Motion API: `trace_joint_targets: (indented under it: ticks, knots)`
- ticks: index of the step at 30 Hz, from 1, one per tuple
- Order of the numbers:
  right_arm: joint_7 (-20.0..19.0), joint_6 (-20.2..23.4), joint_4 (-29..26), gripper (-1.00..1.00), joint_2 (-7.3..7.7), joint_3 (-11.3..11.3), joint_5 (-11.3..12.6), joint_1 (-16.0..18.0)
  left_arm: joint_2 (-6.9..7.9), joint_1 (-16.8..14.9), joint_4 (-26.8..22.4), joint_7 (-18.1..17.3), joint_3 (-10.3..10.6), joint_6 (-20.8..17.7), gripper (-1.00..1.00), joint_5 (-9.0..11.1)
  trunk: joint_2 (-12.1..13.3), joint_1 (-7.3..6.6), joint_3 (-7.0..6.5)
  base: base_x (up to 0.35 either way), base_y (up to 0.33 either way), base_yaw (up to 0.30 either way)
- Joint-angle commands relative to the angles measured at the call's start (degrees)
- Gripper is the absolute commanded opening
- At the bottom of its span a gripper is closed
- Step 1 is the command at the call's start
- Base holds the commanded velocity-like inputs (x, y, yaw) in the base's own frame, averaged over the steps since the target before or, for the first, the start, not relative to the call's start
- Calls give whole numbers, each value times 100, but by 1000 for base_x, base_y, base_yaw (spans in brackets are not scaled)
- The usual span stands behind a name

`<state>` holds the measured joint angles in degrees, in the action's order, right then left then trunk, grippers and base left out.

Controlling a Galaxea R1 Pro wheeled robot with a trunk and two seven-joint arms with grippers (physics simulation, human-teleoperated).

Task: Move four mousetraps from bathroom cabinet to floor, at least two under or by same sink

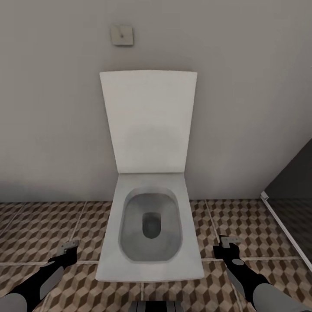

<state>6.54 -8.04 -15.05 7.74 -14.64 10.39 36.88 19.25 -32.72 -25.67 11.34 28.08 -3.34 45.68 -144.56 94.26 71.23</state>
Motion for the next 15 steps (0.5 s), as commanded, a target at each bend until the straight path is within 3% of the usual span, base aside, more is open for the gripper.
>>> trace_joint_targets:
  ticks: [1,9,15]
  knots:
    - [14,-22,2,-100,2,-48,69,3,8,-2,-17,52,48,-17,-100,38,-2,-1,4,-28,0,0]
    - [6,-22,2,-100,1,-48,69,3,2,-1,-18,45,49,-7,-100,39,-2,-1,4,-191,-59,0]
    - [5,-22,2,-100,3,-48,69,3,7,-3,-18,29,48,-1,-100,39,-2,-1,4,-60,-16,0]
